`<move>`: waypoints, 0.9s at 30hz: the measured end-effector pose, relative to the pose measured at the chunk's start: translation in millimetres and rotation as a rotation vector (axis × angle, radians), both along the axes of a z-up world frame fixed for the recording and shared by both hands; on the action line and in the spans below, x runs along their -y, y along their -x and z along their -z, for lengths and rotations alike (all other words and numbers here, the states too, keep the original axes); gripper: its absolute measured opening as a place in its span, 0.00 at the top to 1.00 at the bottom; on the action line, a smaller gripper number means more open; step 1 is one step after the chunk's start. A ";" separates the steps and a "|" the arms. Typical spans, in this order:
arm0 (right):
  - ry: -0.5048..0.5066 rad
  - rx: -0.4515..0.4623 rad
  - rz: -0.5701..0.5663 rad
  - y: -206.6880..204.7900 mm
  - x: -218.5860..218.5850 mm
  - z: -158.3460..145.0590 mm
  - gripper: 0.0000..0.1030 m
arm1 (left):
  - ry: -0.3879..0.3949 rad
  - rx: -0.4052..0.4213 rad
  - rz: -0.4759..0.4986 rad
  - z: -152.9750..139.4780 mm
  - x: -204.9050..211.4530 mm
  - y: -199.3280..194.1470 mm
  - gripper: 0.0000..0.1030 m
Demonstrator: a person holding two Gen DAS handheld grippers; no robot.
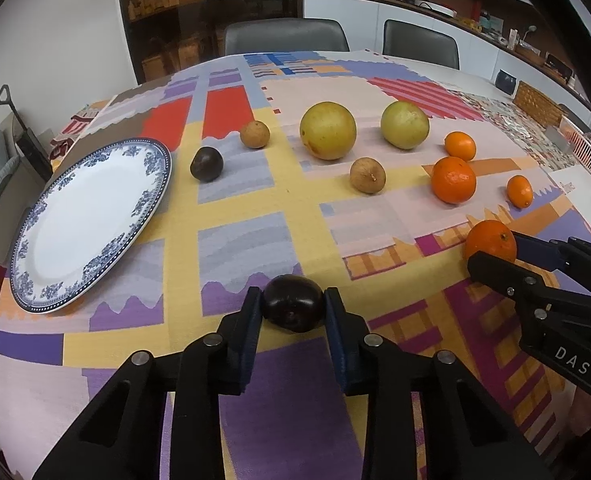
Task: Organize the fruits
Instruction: 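Grasp the dark plum with the left tool while the right tool grasps an orange, then carry plum and orange to the blue-and-white plate and open both tools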
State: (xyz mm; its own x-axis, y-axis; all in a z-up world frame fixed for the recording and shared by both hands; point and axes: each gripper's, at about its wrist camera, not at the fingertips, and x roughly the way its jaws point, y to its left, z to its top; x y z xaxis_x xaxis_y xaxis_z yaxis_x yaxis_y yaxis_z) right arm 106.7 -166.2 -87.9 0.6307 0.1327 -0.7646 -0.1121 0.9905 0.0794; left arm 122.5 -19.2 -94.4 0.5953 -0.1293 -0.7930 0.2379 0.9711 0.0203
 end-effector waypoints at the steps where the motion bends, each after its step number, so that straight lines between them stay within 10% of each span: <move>1: -0.002 0.000 -0.001 -0.1 0.6 0.1 0.57 | 0.000 0.001 0.001 0.1 0.0 0.4 0.70; 27: -0.034 0.105 -0.141 27.2 -33.9 -50.9 0.58 | 0.050 0.112 -0.052 -55.2 -32.7 42.6 0.70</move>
